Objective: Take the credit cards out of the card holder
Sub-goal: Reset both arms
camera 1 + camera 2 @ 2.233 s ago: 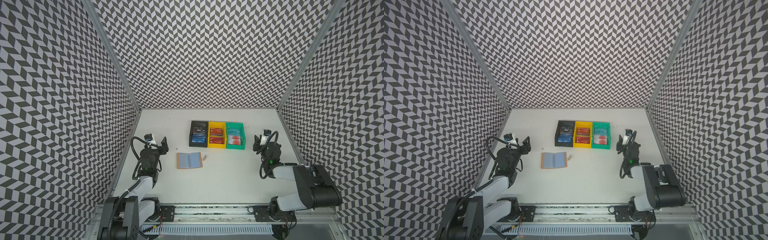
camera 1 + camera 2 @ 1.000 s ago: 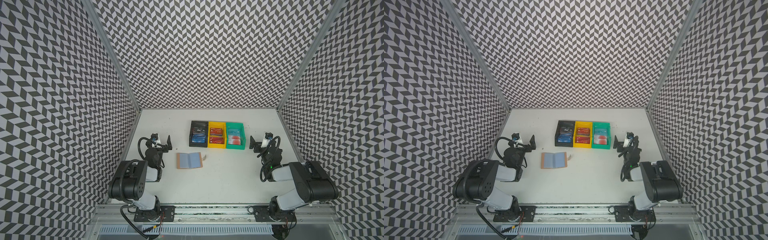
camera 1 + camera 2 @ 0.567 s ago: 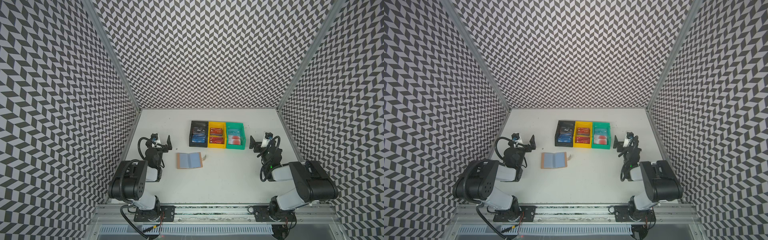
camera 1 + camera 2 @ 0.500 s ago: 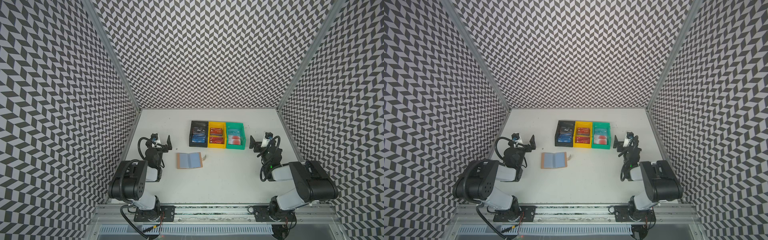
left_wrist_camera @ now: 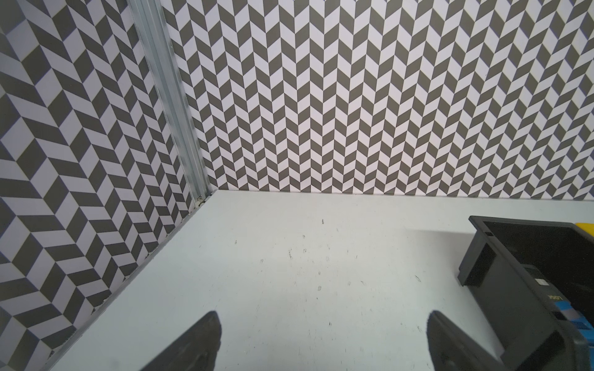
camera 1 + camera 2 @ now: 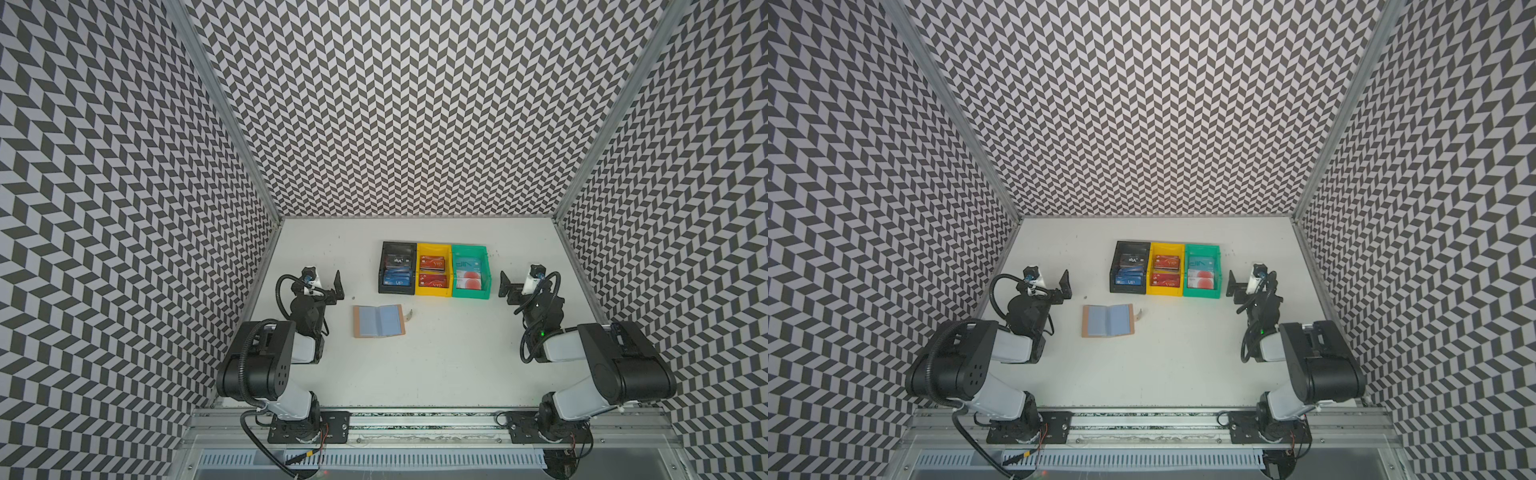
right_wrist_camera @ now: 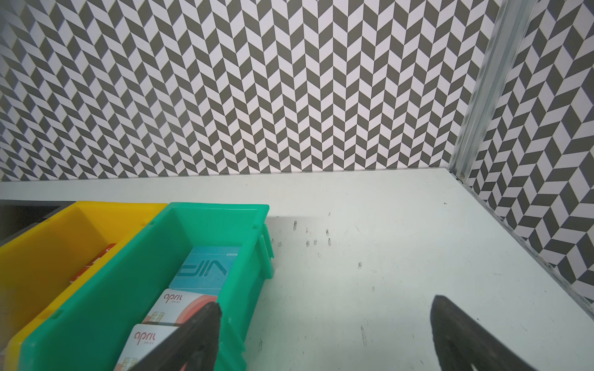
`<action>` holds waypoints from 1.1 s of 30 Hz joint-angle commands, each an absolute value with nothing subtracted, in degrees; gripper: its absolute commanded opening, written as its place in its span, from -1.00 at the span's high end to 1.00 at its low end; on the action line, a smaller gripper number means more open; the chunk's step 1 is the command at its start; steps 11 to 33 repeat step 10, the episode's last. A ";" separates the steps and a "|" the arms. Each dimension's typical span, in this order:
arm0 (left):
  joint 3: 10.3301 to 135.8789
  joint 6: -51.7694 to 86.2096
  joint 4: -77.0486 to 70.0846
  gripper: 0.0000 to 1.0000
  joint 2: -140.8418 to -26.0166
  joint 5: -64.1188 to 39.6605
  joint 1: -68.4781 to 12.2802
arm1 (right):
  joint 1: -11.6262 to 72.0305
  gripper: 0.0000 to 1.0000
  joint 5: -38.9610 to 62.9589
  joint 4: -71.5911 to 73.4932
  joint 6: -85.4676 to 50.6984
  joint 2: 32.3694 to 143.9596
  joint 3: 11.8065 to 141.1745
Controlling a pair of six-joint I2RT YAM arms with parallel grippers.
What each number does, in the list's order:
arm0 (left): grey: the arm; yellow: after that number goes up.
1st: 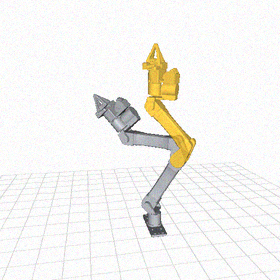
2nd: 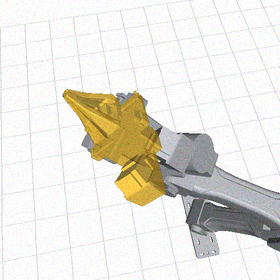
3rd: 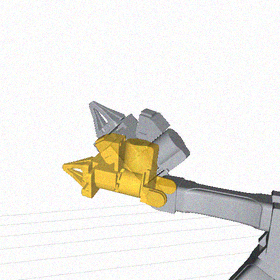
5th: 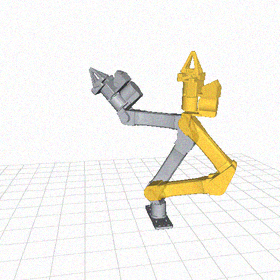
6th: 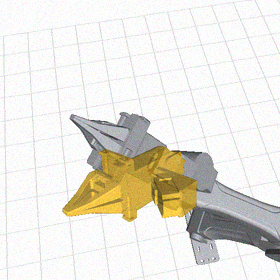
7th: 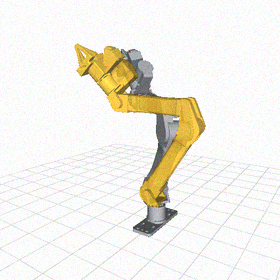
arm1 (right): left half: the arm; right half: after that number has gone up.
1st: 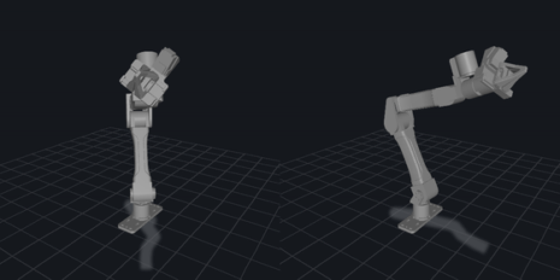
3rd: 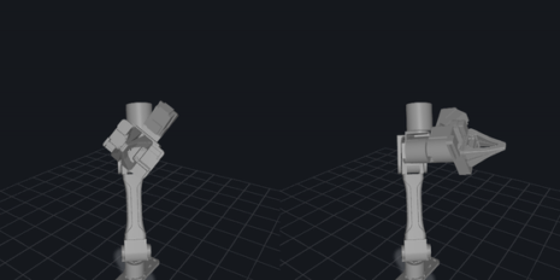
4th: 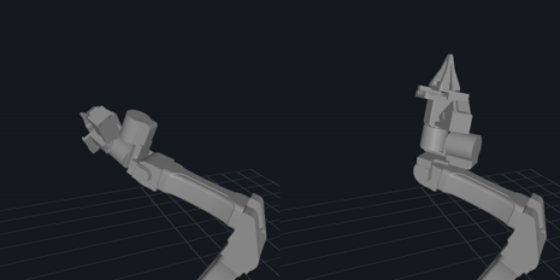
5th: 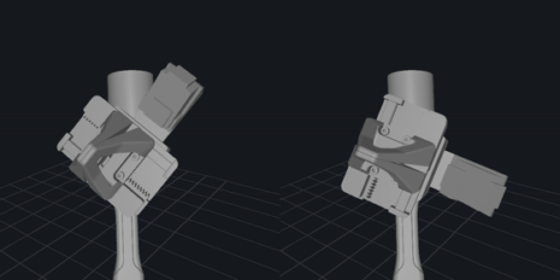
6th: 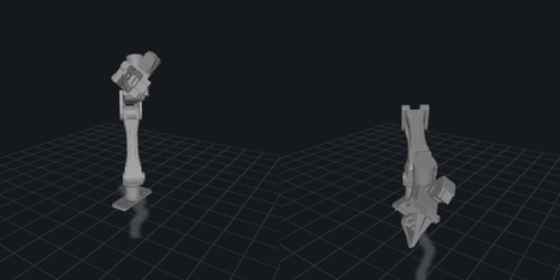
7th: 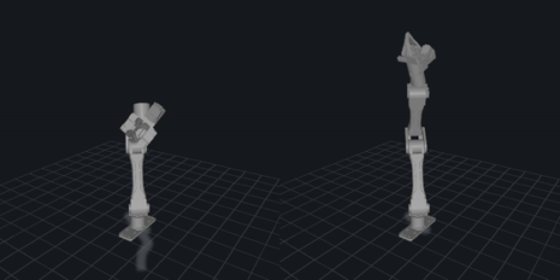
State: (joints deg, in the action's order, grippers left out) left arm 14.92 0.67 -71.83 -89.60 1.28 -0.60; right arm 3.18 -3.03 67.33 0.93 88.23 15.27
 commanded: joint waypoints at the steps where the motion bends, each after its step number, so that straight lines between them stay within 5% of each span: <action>1: 14.54 -0.26 -71.98 -0.99 -89.34 1.87 -0.70 | 2.98 -0.98 -3.25 70.38 1.07 88.79 15.91; 33: 14.54 -0.26 -71.97 -0.99 -89.35 1.85 -0.70 | 2.97 -0.99 -3.31 70.58 1.06 88.67 15.66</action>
